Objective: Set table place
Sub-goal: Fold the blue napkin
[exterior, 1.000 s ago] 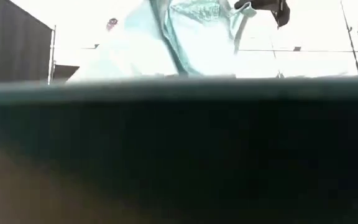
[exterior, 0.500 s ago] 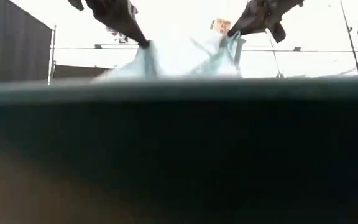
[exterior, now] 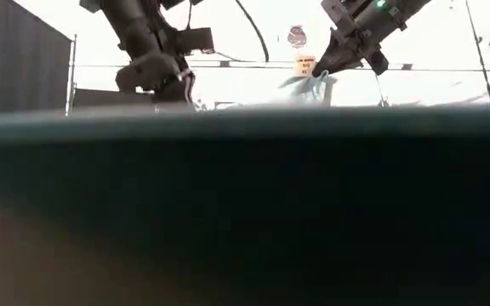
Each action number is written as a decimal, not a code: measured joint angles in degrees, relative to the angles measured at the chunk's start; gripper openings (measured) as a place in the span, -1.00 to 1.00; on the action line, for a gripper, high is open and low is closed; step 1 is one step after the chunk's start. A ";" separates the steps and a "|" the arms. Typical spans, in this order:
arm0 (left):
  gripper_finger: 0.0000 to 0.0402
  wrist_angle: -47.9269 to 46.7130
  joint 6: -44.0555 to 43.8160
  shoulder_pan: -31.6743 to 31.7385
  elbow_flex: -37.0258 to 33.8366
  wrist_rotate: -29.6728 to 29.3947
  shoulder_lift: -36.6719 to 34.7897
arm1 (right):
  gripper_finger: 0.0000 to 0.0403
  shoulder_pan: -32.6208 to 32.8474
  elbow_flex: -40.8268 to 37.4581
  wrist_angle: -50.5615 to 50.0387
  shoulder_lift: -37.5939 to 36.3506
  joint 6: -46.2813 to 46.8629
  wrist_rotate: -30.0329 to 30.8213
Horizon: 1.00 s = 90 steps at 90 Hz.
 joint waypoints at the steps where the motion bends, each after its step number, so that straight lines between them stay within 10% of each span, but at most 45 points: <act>1: -0.67 0.02 -0.04 0.09 0.00 -0.04 0.30 | -1.00 -0.01 0.00 -0.22 0.00 0.15 0.00; 18: -0.24 -0.11 -2.98 1.45 0.31 -3.56 4.41 | -1.00 -2.80 -0.02 -3.91 0.02 1.76 -1.75; 39: -0.17 -1.37 3.00 0.73 3.80 -12.76 1.39 | -1.00 -6.54 -0.07 -7.67 0.02 2.90 -2.44; 67: -0.17 2.39 -5.17 -0.99 6.34 7.43 -3.89 | -1.00 -6.73 -0.07 -8.47 -0.01 2.51 -2.47; 90: -0.17 11.53 -9.89 -8.85 6.32 5.28 1.46 | -1.00 -8.66 -0.07 -11.06 -0.02 3.17 -2.59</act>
